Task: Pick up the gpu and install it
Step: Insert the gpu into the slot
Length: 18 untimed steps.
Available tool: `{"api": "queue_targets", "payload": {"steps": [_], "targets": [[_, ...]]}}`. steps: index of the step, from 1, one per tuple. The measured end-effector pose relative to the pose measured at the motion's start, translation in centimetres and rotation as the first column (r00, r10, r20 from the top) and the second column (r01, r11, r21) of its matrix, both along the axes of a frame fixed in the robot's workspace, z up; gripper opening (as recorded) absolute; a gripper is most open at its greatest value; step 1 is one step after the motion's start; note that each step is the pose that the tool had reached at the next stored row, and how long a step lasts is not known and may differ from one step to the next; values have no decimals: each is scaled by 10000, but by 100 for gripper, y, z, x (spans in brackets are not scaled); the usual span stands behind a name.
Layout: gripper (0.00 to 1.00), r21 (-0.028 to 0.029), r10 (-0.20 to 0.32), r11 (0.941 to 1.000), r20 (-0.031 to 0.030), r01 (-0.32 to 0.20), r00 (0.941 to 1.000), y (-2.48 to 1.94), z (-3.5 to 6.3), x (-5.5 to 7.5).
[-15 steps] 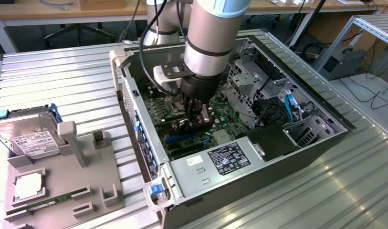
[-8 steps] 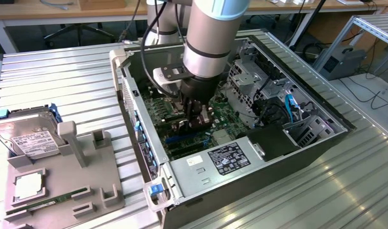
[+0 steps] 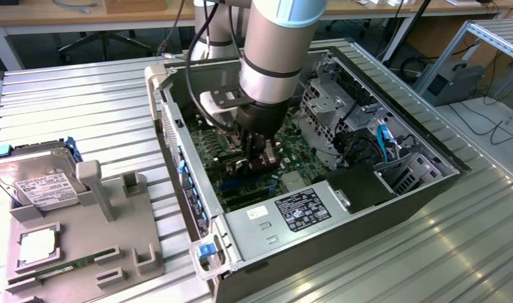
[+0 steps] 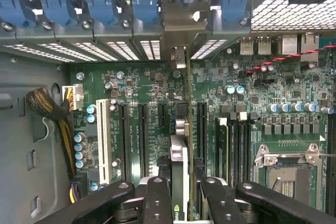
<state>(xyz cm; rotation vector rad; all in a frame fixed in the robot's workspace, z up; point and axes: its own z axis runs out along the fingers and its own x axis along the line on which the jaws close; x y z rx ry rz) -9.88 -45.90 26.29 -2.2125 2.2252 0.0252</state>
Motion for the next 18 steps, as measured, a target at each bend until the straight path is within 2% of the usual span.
{"api": "queue_targets", "payload": {"steps": [18], "targets": [[27, -1, 263, 9997, 0, -263, 9997, 0, -53, 0]]}}
